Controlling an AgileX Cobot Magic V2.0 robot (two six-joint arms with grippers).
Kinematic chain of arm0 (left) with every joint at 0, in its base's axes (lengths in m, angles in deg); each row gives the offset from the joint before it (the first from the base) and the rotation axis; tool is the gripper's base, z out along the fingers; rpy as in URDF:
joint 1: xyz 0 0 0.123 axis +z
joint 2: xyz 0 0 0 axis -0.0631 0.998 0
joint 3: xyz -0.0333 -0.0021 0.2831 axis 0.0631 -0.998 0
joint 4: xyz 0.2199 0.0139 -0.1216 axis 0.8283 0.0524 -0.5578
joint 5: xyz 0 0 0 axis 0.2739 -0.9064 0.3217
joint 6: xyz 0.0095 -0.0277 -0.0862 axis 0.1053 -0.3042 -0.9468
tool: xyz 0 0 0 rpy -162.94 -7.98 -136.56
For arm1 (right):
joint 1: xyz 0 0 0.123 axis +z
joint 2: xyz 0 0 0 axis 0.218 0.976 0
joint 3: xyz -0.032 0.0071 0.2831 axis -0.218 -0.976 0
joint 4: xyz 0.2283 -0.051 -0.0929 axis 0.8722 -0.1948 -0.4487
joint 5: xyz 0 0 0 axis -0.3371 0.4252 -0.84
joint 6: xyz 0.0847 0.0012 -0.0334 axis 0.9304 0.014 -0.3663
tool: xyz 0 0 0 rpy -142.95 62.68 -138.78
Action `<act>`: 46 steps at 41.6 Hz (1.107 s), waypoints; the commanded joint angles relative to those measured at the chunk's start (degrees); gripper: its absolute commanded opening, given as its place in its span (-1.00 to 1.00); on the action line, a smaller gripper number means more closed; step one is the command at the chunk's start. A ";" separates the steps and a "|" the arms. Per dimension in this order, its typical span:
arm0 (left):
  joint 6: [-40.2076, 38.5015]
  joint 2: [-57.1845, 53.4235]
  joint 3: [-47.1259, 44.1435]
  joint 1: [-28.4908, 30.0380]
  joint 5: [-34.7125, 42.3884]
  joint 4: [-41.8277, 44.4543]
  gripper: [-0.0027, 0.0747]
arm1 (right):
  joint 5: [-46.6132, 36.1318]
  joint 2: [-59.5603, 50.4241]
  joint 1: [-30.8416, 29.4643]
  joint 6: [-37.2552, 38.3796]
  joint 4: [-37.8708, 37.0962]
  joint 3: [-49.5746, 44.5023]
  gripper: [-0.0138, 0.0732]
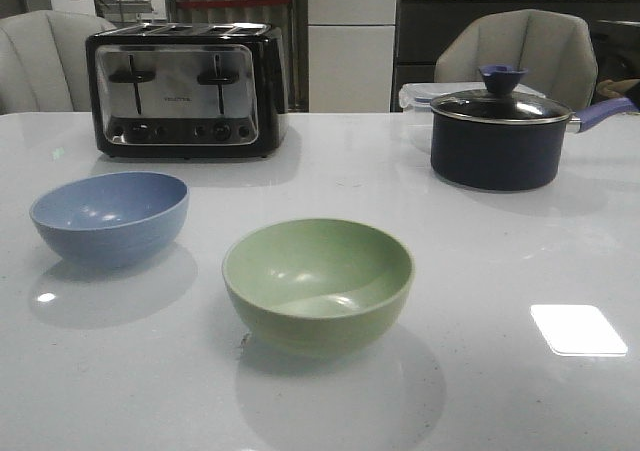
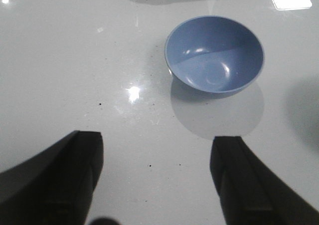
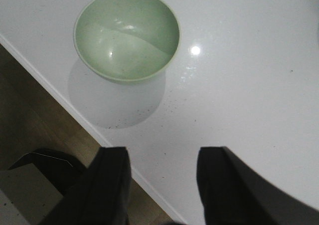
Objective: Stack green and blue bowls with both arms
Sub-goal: 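Open the right gripper and withdraw it from the green bowl, then grasp the rim of the light blue bowl with the left gripper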
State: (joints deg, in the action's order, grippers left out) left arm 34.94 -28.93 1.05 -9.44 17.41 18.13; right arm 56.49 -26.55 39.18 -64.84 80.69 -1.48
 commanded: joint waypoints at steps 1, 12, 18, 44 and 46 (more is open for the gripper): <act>0.14 4.01 4.68 -1.15 2.38 -0.46 0.38 | -3.01 -0.69 -0.08 -0.54 0.42 1.60 0.32; 0.14 18.01 12.62 -1.26 1.98 -0.58 0.38 | -3.03 -0.39 -0.08 -0.54 0.42 1.60 0.32; 0.14 26.77 17.48 -1.26 1.98 -1.59 0.38 | -3.03 -0.39 -0.08 -0.54 0.42 1.60 0.32; 0.14 58.99 35.60 -1.26 4.72 -5.07 0.33 | -3.03 -0.39 -0.08 -0.54 0.42 1.60 0.32; 0.14 59.72 35.82 -1.26 5.29 -5.20 0.23 | -3.03 -0.39 -0.08 -0.54 0.42 1.60 0.32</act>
State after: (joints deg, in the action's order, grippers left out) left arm 34.94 32.36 34.54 -10.25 19.55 13.87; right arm 56.52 -26.55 39.18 -64.84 80.69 -1.48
